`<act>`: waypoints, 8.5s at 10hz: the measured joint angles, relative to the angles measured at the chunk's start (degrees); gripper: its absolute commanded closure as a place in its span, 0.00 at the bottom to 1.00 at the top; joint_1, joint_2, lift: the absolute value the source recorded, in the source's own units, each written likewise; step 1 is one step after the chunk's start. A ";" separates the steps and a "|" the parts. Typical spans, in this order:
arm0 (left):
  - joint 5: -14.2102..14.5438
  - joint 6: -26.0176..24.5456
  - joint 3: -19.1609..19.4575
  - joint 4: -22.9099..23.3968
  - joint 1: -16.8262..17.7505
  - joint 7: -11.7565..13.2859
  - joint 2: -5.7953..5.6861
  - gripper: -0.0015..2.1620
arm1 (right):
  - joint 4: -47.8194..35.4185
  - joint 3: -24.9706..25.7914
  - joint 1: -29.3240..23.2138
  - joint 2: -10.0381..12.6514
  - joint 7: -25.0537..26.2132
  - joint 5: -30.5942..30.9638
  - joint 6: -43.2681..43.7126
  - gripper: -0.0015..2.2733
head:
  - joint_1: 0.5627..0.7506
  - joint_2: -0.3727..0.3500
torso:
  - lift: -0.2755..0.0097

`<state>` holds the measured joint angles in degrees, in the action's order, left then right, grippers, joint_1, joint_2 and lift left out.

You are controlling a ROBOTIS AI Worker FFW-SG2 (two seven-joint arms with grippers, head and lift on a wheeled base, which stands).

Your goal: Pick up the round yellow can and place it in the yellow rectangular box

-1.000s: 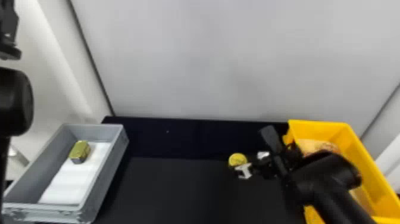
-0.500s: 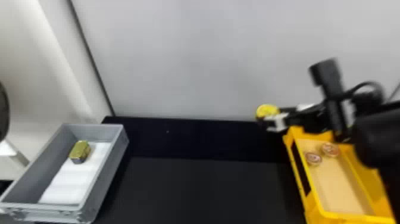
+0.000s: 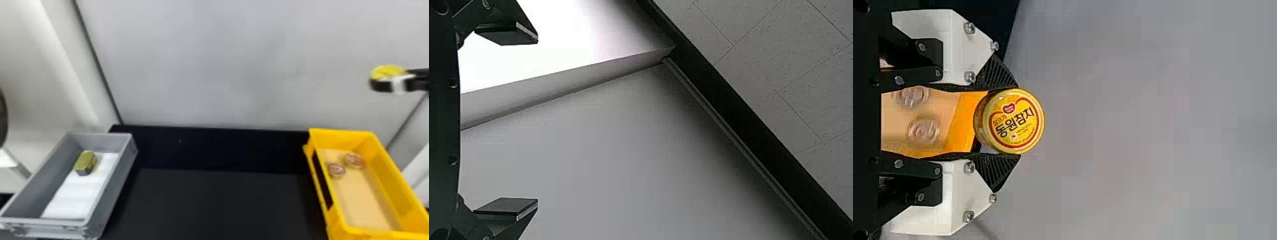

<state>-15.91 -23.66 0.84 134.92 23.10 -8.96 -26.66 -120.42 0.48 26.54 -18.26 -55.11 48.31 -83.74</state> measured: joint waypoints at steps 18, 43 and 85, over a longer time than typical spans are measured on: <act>0.00 0.27 -1.28 -0.44 0.92 0.24 -0.68 0.06 | 18.12 22.21 -13.88 0.97 28.56 -34.90 14.52 0.31 | 0.53 0.59 | 0.93; 0.00 1.25 -2.16 -1.25 1.60 0.61 0.10 0.06 | 57.62 13.22 -12.72 -4.27 41.06 -57.64 35.61 0.07 | 0.53 0.59 | 0.93; 0.00 4.85 2.20 -2.27 -5.36 -0.79 7.55 0.06 | -16.17 0.84 -6.05 -4.76 62.07 -17.03 75.07 0.11 | 0.53 0.59 | 0.93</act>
<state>-15.91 -18.81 3.04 132.64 17.73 -9.75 -19.11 -136.59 1.32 20.49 -23.02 6.96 31.28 -8.67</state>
